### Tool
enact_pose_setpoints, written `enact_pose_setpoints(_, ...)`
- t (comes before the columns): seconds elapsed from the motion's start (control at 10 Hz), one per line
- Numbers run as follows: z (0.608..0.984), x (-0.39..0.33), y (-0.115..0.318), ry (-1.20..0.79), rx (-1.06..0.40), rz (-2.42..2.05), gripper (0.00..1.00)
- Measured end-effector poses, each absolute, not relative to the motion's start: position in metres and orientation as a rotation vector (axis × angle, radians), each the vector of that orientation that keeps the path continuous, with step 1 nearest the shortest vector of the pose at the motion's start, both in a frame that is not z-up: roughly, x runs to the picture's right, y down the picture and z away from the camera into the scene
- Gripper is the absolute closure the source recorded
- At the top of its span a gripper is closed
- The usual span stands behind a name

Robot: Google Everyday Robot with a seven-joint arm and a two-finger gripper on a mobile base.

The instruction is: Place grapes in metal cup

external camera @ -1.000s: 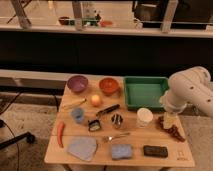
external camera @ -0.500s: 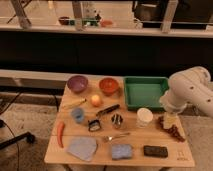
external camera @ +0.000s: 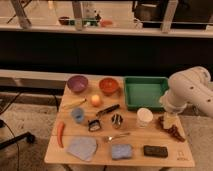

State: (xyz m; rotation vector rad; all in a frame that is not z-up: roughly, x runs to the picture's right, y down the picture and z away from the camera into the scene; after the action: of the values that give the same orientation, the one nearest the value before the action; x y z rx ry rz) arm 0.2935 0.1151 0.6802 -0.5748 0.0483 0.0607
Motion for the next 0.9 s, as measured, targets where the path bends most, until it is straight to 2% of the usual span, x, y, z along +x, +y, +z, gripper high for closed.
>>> enact_pose_setpoints(0.9,0.6799,0.2957,0.1137,0.061,-0.57,0.067,0.2)
